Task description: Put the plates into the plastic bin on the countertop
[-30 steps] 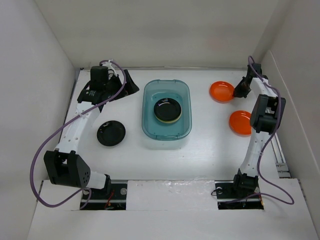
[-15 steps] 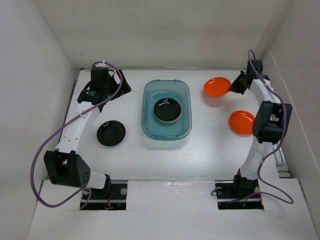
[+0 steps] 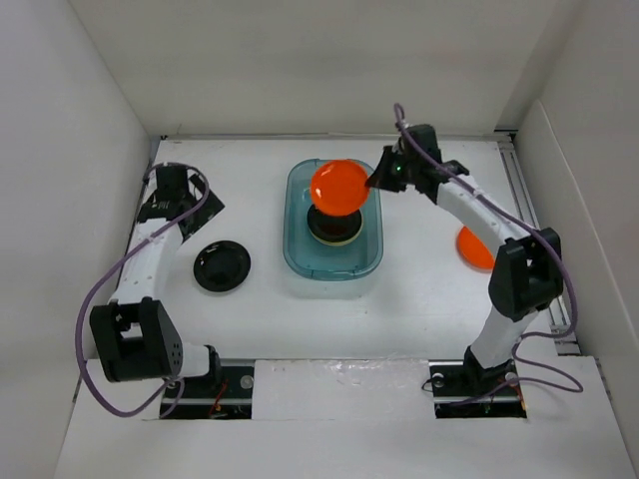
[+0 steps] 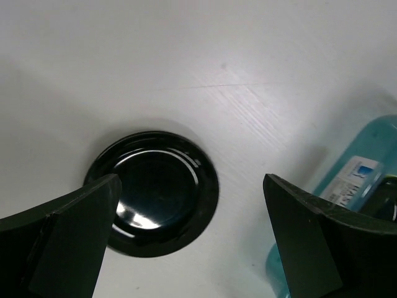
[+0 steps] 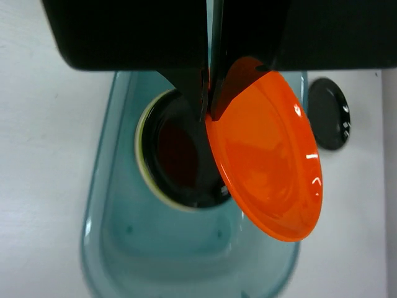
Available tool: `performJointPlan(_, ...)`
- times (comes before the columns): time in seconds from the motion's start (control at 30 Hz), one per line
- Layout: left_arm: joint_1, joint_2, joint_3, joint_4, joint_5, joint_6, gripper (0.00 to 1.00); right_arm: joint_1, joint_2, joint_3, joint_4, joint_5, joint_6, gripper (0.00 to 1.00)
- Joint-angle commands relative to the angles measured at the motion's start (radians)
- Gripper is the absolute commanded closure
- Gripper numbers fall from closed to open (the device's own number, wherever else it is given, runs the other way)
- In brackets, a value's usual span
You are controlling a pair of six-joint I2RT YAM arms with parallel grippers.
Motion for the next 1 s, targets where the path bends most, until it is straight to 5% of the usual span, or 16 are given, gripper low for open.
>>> performJointPlan(0.0,0.069,-0.125,-0.067,0.001,-0.011,-0.021,0.00,0.057,0.025,-0.050,0.068,-0.028,-0.015,1.00)
performJointPlan(0.17,0.209,-0.304,-0.191,-0.009,-0.040,-0.021,0.00,0.110,0.082,-0.086,0.126,-0.005,-0.024,1.00)
performJointPlan(0.37,0.186,-0.357,-0.170,-0.069,-0.050,-0.021,0.00,0.088,0.111,-0.100,0.170,-0.040,-0.004,1.00)
performJointPlan(0.7,0.169,-0.399,-0.263,-0.049,0.171,-0.074,0.00,0.079,0.174,-0.045,0.151,-0.031,-0.004,0.97)
performJointPlan(0.73,0.169,-0.399,-0.263,-0.049,0.171,-0.074,0.00,0.079,0.174,-0.045,0.151,-0.031,-0.004,0.88)
performJointPlan(0.77,0.169,-0.399,-0.280,-0.049,0.180,-0.085,0.00,0.079,0.174,-0.045,0.151,-0.031,-0.004,0.64)
performJointPlan(0.83,0.169,-0.390,-0.312,-0.040,0.193,-0.097,0.00,0.079,0.157,-0.066,0.151,-0.019,-0.004,0.38)
performJointPlan(0.9,0.169,-0.390,-0.344,-0.040,0.193,-0.130,0.00,0.093,0.094,-0.100,0.177,0.005,-0.004,0.00)
performJointPlan(0.97,0.169,-0.381,-0.358,-0.040,0.193,-0.150,0.00,0.113,0.018,-0.114,0.177,0.027,-0.004,0.00)
